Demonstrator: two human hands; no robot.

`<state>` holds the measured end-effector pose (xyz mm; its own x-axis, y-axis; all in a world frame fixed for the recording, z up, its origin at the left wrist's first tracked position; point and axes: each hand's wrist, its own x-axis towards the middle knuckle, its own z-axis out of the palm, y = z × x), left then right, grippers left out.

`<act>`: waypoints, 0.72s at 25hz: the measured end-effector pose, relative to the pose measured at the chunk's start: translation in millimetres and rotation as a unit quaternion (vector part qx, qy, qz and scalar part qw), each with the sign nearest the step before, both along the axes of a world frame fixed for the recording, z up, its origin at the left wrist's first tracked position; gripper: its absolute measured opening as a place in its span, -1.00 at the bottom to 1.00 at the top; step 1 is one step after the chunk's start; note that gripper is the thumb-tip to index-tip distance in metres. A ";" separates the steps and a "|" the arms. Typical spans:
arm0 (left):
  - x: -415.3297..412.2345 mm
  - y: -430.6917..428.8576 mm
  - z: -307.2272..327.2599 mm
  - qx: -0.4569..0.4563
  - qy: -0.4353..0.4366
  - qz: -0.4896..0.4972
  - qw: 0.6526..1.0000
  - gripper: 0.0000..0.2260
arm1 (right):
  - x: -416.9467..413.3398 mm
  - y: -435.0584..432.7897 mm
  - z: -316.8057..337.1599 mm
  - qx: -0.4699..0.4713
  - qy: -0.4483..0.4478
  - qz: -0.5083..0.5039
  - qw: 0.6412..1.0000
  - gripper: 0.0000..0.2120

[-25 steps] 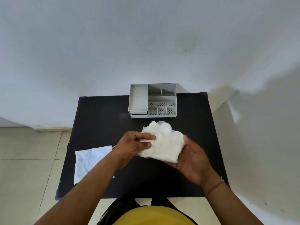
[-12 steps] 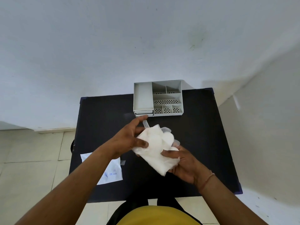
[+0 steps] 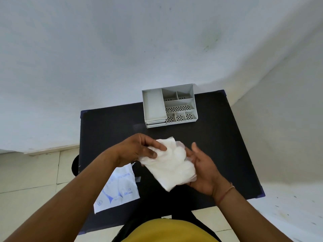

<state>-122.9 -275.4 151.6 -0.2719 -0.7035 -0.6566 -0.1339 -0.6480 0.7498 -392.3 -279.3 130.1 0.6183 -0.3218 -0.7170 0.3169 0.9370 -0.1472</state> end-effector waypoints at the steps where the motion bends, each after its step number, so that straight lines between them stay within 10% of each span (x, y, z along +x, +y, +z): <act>1: 2.0 -2.5 -2.9 0.001 0.007 -0.011 1.000 -0.69 | 4.6 4.7 -0.5 -0.014 0.000 0.013 1.000 -0.37; 11: 18.0 -26.2 -22.4 -0.019 -0.046 -0.101 0.994 -0.65 | 47.1 6.5 -0.6 -0.112 0.170 -0.049 0.978 -0.41; 18: 28.2 -29.5 -18.1 -0.005 0.099 -0.063 0.993 -0.60 | 42.6 8.1 26.2 -0.117 0.035 -0.041 0.992 -0.67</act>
